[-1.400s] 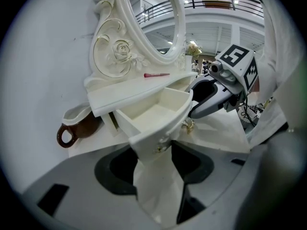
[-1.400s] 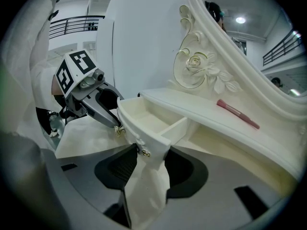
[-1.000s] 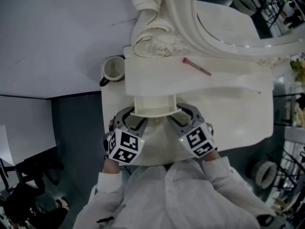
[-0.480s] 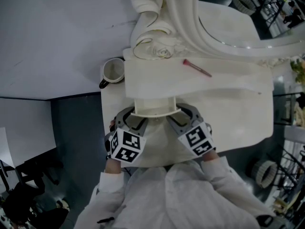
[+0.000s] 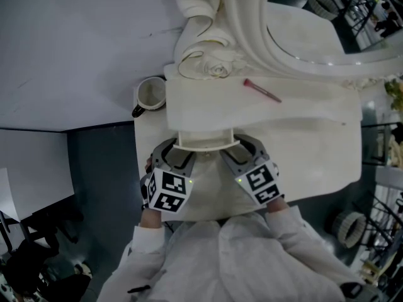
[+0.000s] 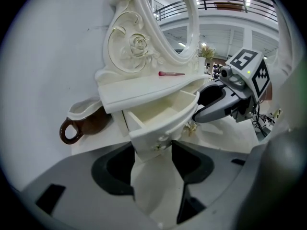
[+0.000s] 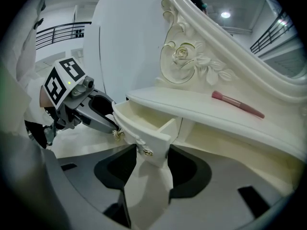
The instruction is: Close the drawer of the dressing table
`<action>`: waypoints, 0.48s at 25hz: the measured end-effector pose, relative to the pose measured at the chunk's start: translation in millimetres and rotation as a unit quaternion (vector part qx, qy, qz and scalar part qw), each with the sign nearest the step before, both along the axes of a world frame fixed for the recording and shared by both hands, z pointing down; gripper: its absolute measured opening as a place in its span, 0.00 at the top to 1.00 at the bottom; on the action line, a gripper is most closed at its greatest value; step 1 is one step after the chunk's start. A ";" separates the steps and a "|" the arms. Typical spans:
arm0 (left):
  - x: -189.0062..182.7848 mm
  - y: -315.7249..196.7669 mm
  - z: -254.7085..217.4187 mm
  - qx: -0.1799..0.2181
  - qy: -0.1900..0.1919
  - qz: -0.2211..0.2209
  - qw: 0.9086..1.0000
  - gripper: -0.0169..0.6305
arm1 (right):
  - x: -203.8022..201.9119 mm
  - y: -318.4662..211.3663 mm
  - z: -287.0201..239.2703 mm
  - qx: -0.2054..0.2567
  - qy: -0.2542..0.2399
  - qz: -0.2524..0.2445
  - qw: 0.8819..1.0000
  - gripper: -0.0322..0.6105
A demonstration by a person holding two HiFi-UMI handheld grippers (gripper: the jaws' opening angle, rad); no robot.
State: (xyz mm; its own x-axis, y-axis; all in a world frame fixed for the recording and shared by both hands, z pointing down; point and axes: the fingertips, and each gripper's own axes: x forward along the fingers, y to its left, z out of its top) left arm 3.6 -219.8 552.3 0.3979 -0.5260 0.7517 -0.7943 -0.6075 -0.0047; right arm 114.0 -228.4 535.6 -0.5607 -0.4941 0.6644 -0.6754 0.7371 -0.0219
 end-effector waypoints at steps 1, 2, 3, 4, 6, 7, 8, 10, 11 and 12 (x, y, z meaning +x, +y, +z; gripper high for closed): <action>-0.6 -0.5 0.4 0.000 0.001 -0.004 1.000 0.63 | 0.0 -0.6 0.4 0.000 -0.001 0.004 1.000 0.67; -1.1 -1.1 0.8 0.001 0.003 -0.008 1.000 0.63 | 0.3 -1.4 0.9 -0.001 -0.002 0.009 1.000 0.67; -1.6 -2.0 1.0 0.001 0.004 -0.012 1.000 0.63 | 0.7 -2.6 1.3 -0.002 -0.003 0.014 1.000 0.67; -1.9 -3.3 1.2 0.002 0.005 -0.016 1.000 0.63 | 1.2 -4.3 1.5 -0.003 -0.004 0.019 1.000 0.67; -2.4 -6.5 1.4 0.002 0.009 -0.023 1.000 0.63 | 1.9 -8.6 1.7 -0.004 -0.006 0.028 1.000 0.66; -2.3 -8.0 1.5 0.002 0.012 -0.026 1.000 0.63 | 2.4 -10.7 1.9 -0.004 -0.005 0.031 1.000 0.66; -2.0 -9.0 1.9 0.001 0.014 -0.028 0.999 0.63 | 2.9 -12.2 2.2 -0.005 -0.005 0.033 0.999 0.66; -2.3 -8.7 3.0 -0.001 0.018 -0.030 0.999 0.63 | 3.0 -12.8 3.2 -0.007 -0.004 0.037 0.999 0.65; -2.8 -8.6 3.5 -0.002 0.019 -0.030 0.999 0.63 | 2.8 -13.0 3.6 -0.008 -0.004 0.039 0.999 0.65; -3.2 -9.0 3.8 -0.002 0.020 -0.031 0.999 0.63 | 2.7 -13.5 4.0 -0.009 -0.004 0.040 0.999 0.65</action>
